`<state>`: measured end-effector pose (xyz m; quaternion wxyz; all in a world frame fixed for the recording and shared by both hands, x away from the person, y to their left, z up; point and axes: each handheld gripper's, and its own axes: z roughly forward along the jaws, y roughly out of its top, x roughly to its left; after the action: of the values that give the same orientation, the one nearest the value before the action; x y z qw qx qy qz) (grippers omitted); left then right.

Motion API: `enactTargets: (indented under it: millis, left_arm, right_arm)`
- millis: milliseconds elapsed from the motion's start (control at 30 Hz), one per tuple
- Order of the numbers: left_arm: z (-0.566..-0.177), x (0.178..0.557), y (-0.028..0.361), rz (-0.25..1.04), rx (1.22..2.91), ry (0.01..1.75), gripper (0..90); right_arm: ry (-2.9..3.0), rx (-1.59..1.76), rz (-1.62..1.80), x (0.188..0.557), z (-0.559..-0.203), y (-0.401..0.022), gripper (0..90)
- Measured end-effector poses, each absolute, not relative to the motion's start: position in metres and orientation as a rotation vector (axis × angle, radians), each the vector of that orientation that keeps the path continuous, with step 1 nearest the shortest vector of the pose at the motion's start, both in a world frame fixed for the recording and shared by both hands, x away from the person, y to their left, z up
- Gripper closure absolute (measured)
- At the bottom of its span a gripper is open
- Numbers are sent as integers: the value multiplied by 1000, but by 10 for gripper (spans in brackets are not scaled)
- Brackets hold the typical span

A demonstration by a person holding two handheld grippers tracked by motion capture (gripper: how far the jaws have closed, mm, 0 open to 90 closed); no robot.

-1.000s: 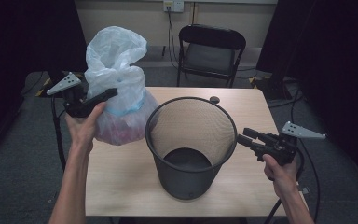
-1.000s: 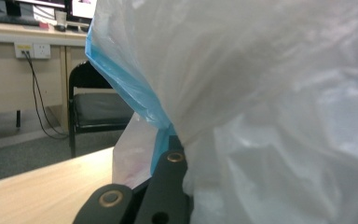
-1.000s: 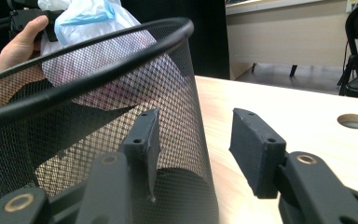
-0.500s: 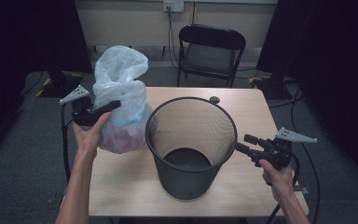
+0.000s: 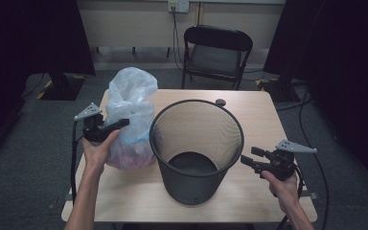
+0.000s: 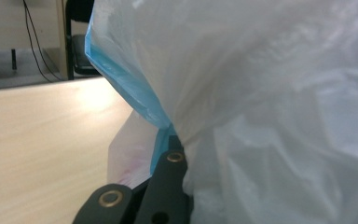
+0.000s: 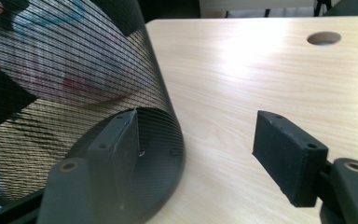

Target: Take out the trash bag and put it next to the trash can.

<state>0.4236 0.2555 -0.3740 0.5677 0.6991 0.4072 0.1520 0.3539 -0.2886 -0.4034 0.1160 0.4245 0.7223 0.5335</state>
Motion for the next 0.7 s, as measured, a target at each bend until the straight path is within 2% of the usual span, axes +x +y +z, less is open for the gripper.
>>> enactTargets:
  millis: [433, 700]
  left_arm:
    - [-427, 410, 251, 301, 1789, 1000, 897]
    - [-442, 414, 257, 301, 1838, 1073, 897]
  right_arm:
    - [2181, 1303, 1397, 361, -438, -287, 277]
    - [2217, 1355, 1275, 370, -462, -285, 265]
